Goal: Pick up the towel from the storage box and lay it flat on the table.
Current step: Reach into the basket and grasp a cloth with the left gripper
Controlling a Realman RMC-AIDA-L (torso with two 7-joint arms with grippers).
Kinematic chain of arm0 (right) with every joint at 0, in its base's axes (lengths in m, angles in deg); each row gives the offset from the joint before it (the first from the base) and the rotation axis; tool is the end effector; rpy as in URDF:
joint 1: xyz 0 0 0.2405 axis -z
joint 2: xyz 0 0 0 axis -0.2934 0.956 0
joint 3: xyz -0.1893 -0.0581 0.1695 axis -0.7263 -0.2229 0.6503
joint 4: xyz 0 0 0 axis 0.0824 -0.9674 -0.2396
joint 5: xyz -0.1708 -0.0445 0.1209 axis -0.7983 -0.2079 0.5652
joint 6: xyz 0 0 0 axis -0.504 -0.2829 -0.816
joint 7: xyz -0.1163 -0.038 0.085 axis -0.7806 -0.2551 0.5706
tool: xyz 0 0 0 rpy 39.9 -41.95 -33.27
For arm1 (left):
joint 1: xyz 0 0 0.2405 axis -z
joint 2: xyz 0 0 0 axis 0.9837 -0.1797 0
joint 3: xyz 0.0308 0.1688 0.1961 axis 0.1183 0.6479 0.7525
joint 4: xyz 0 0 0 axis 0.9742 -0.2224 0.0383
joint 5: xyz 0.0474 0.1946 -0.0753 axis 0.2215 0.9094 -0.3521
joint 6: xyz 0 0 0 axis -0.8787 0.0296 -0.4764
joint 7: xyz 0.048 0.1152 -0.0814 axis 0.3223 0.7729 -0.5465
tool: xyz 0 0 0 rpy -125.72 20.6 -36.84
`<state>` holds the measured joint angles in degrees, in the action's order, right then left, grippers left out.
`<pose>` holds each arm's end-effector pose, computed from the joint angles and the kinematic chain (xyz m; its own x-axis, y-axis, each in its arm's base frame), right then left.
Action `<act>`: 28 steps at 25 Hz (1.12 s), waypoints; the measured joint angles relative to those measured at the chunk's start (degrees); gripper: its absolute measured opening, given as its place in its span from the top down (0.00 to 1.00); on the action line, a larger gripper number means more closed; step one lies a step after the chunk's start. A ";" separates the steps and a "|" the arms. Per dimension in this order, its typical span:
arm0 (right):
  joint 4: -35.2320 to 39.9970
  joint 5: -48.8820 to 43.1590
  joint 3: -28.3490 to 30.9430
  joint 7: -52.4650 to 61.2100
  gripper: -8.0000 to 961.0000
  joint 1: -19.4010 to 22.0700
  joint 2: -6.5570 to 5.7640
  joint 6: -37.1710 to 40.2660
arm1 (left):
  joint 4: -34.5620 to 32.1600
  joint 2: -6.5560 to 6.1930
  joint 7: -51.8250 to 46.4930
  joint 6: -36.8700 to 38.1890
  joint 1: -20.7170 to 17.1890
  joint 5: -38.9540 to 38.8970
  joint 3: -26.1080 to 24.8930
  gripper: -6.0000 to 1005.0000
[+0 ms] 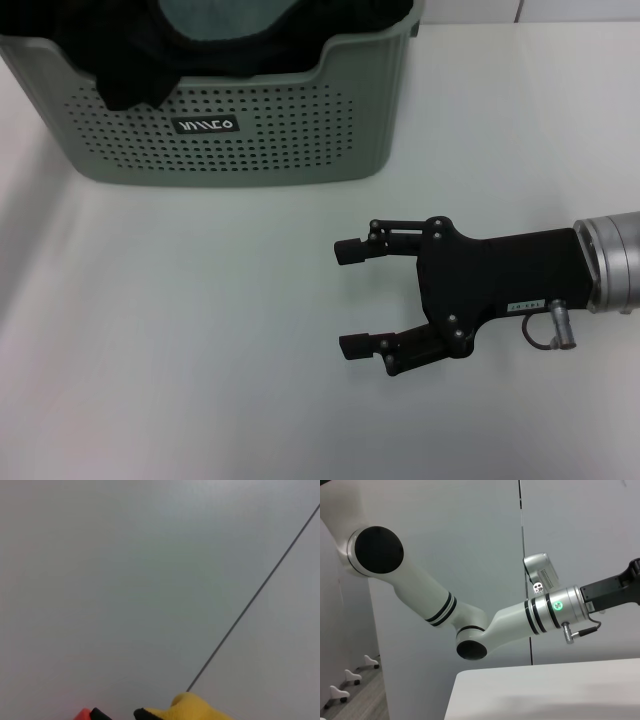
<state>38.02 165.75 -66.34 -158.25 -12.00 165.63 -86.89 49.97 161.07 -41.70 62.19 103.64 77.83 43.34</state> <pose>0.1696 0.3040 -0.0498 0.8089 -0.0047 -0.5880 0.0338 -0.9979 0.0546 -0.3145 0.3533 0.0623 0.0305 -0.0471 0.9984 0.9207 -0.3875 -0.0464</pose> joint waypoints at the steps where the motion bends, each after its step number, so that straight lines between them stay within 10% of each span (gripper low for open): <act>1: -0.01 0.00 0.00 -0.13 0.09 0.00 0.00 0.02 | -0.02 0.00 -0.15 0.30 0.01 -0.06 0.32 0.13; 28: -0.18 0.18 0.00 -0.44 0.09 -0.03 0.00 0.22 | -0.20 -0.08 -6.08 5.71 1.65 0.83 2.83 0.14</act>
<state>37.84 165.93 -66.34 -158.69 -12.03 165.63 -86.67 49.77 160.99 -47.78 67.90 105.29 78.66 46.18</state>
